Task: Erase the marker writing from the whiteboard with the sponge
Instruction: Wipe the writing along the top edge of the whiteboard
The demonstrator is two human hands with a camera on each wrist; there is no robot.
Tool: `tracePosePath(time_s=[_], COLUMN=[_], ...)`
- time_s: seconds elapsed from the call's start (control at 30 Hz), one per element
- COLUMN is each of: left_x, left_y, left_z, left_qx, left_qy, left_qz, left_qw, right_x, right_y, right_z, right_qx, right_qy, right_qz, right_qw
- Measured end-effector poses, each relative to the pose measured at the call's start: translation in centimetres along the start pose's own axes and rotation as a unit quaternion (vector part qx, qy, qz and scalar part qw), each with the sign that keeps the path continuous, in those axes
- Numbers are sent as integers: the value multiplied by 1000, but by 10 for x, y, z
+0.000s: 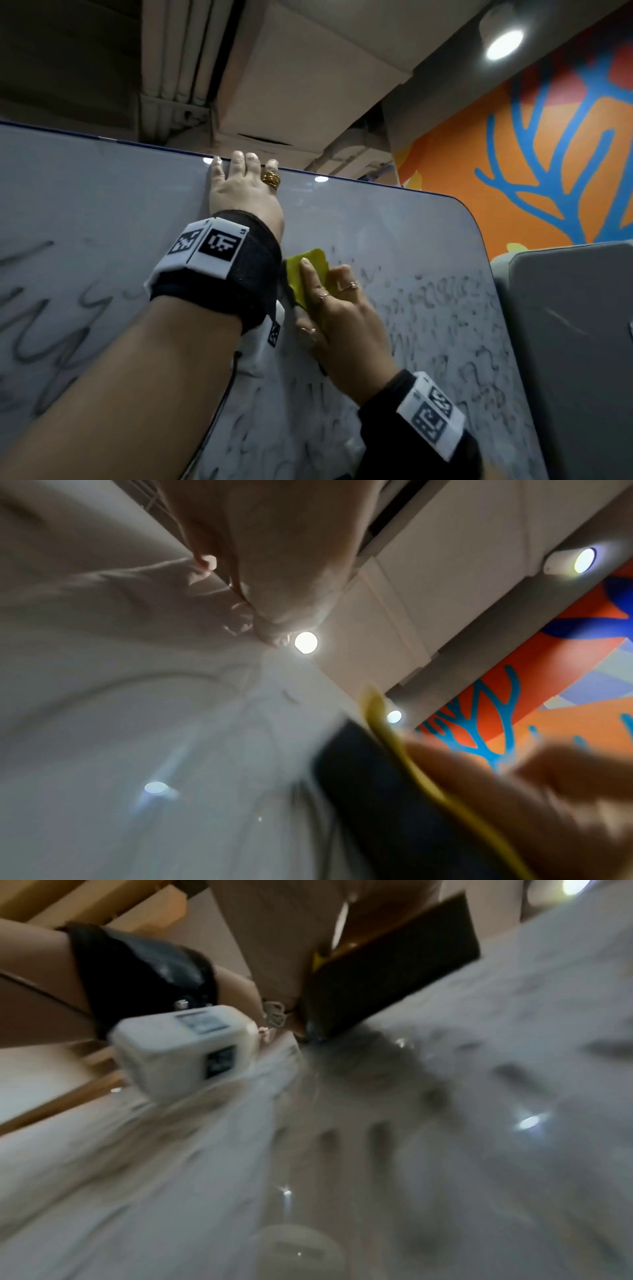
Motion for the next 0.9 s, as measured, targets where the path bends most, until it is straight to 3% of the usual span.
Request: tracePosePath(time_s=[0.07,0.13,0.23,0.33,0.4,0.47,0.53,0.57,0.63,0.73,0.8,0.9], left_x=[0,1,1,-3,-3,-2,-2,-1,1,2,1,0], left_y=[2,5,5,4,4,4,2,2,3,2,2,2], left_z=[-2,-3,0,4,5,3,3,2,0,-1,1,6], left_qx=[-9,-19,-20,-8,-16,-22,-21,-20,-19,-10,1,6], left_qy=[-5,-5,2,1,3,8,7,4,-1,-6,-1,4], left_qz=[-3,-14,-23,-15,2,15,11,10,14,10,8,7], left_qw=[1000,1000,1000,1000,1000,1000,1000,1000,1000,1000,1000,1000], right_x=[-2,-5,-2,2,4,3,4,7,12,14,13,16], right_y=[3,6,18,12,8,6,10,8,1,15,14,6], right_z=[31,86,132,111,69,31,15,22,61,106,96,55], right_qx=[-13,9,60,59,29,-37,-61,-62,-29,12,6,9], right_qy=[-40,-131,-220,-205,-142,-55,-17,-21,-97,-238,-242,-178], right_qz=[-38,-79,-30,-42,-67,-42,-27,-48,-120,-79,-73,-91], right_qw=[998,988,973,976,987,997,998,997,988,968,968,980])
Point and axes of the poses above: each hand's wrist, its own x-axis towards the middle knuckle, its own y-axis out of the back of the hand, z = x × y, the point moved 7 cm from there along x, towards the middle knuckle
